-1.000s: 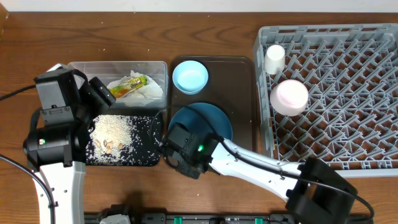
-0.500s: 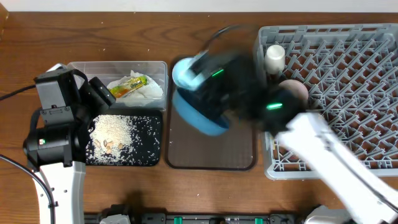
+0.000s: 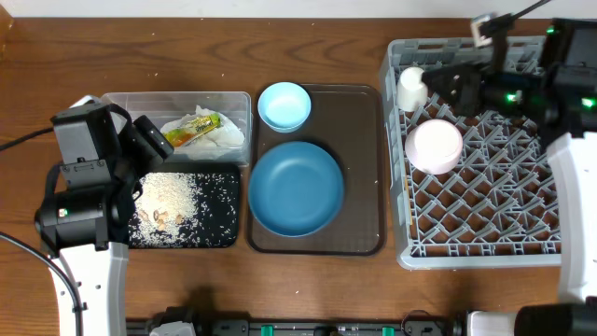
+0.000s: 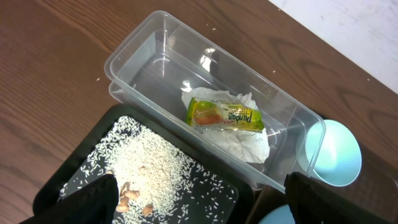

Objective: Sort waste into correct bins and load items into the dishwasher rack

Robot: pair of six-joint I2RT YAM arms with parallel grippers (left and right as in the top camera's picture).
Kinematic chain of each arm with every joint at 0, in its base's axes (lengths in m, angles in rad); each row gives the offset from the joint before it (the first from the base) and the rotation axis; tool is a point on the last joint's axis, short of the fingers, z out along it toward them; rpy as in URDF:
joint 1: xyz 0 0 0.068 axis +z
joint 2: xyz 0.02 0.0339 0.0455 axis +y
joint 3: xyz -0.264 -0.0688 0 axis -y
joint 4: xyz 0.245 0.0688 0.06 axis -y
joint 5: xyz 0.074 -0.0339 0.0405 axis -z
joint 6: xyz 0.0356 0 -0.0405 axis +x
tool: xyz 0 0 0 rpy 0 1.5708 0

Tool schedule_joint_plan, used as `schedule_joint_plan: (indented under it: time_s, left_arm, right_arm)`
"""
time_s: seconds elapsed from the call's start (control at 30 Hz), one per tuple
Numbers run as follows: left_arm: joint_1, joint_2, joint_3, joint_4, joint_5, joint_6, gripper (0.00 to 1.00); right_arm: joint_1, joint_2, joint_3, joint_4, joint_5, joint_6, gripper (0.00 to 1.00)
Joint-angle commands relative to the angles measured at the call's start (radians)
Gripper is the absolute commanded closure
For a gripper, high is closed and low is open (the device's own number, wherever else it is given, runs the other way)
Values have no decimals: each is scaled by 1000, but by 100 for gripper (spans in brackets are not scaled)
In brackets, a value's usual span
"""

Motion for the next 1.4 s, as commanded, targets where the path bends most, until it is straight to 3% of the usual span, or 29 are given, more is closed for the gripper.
schedule_joint_plan:
  time_s: [0.0, 0.23, 0.47, 0.63, 1.03, 1.2, 1.37]
  left_arm:
    - [5, 4, 11, -3, -12, 6, 12]
    - [5, 4, 11, -3, -12, 6, 12]
    - [5, 4, 11, -3, -12, 6, 12]
    - [5, 4, 11, -2, -12, 6, 12]
    - [5, 4, 11, -3, -12, 6, 12]
    - [5, 4, 11, -3, -12, 6, 12]
    - [5, 4, 11, -2, -12, 6, 12]
  right_arm:
    - [85, 13, -5, -42, -64, -68, 95]
    - [435, 44, -5, -41, 283, -66, 69]
    - [783, 174, -5, -42, 674, -4, 60]
    - [927, 319, -5, -51, 842, 94, 60]
    - [1062, 569, -5, -43, 844, 147, 62]
    - [1057, 567, -5, -46, 843, 149, 89]
    - [1049, 566, -4, -48, 844, 163, 88]
